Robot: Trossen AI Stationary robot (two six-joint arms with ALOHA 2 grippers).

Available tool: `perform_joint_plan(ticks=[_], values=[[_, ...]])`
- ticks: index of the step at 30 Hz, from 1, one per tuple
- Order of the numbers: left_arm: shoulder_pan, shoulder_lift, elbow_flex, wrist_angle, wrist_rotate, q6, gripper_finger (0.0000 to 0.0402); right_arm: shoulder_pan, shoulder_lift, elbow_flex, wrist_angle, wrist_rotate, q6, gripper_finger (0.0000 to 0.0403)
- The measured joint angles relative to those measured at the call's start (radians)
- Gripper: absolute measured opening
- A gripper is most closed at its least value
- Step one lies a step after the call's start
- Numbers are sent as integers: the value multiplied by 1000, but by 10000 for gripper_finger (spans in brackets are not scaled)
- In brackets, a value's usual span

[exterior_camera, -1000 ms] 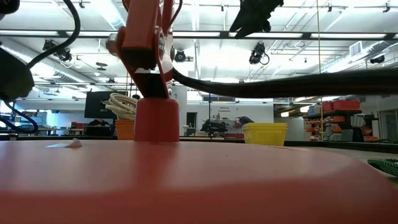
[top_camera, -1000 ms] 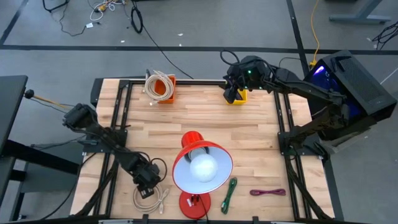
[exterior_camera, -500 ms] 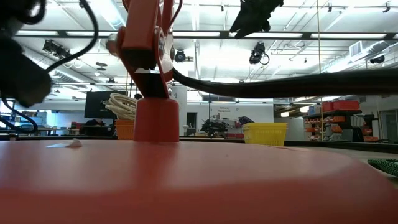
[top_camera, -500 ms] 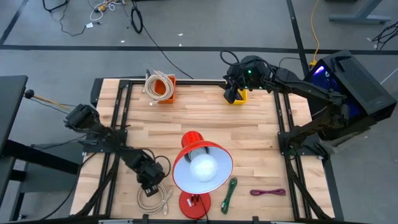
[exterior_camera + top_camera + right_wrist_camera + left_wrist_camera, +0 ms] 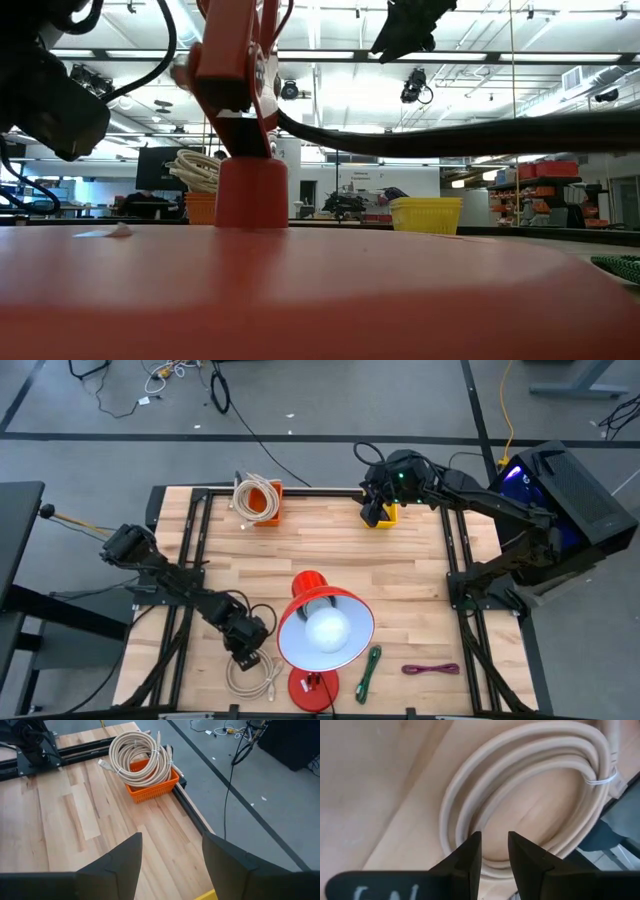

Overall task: Pick & Place USB Port
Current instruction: Put the brown HDMI cable into the orange bin

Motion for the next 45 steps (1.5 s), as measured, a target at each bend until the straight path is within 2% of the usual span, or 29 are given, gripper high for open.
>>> perform_joint_plan(ticks=[10,18,24,35,40,45], values=[[10,-2,13,-4,-15,4,101,0,0,0,0,0,0,208],[11,0,8,-4,-109,44,101,0,0,0,0,0,7,208],[10,0,7,-14,-112,45,101,0,0,0,-1,0,7,208],[37,8,10,77,-66,11,101,-2,0,0,-3,0,-12,208],[69,5,10,77,-3,11,101,-2,0,0,-2,1,-24,208],[78,5,10,-31,12,64,101,-2,0,0,-2,0,-25,208]])
